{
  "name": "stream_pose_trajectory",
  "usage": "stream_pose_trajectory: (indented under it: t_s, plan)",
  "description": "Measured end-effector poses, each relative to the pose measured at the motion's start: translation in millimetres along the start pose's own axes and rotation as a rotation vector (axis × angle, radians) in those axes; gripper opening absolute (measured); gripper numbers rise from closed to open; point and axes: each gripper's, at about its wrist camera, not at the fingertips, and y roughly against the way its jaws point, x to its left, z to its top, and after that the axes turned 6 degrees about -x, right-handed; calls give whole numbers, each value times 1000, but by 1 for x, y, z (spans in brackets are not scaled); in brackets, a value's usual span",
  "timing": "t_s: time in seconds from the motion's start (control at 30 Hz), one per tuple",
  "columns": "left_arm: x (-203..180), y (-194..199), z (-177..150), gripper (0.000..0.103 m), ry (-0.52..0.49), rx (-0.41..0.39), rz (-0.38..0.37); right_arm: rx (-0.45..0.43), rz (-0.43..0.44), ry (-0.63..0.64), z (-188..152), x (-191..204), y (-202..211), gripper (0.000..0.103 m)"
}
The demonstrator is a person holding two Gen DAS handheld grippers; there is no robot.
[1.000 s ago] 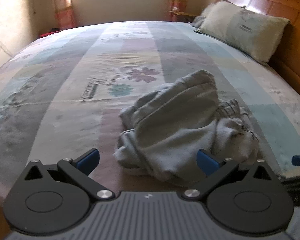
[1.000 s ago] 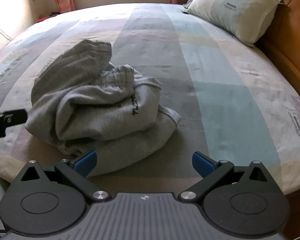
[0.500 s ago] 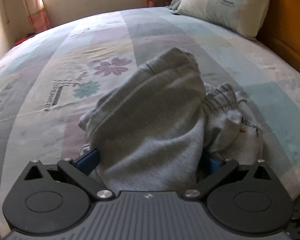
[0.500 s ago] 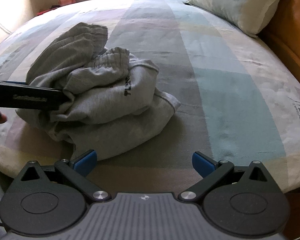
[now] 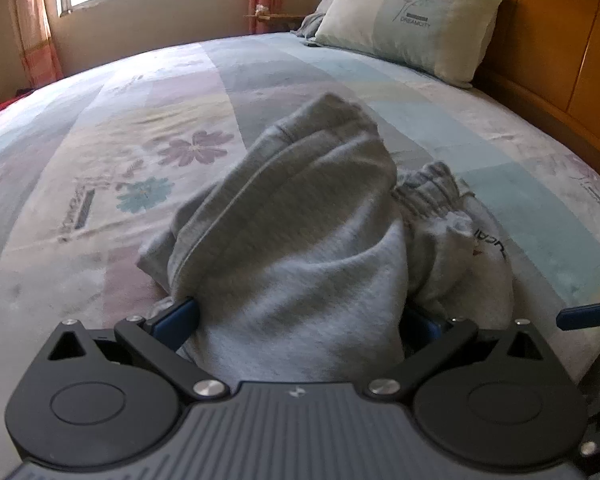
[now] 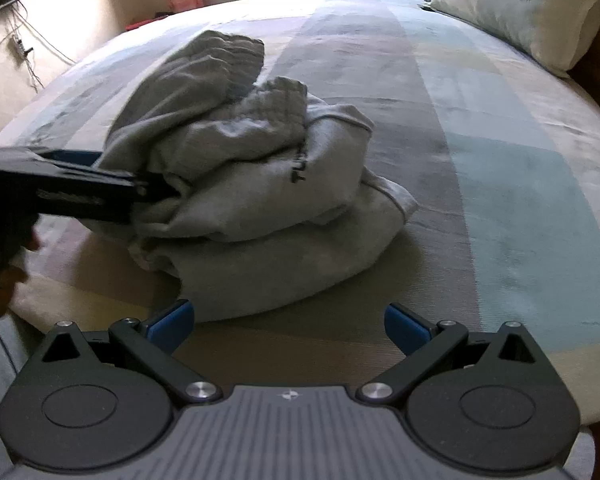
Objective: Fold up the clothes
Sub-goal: 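Move both tools toward the crumpled grey sweatpants on the bed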
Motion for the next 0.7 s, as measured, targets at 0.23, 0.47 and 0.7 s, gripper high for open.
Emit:
stream_pose_trajectory:
  t_s: [0.23,0.47,0.7]
  plan:
    - [30,9,27,103,0,-46,38,-73,32,-7,3,-9,15,103]
    - [61,2,48,103,-14,-60,116,-85,53,63,1,-4,14,103]
    - [56,13,54,102,-24,-64,72,-125,78,138,12,11,24,103]
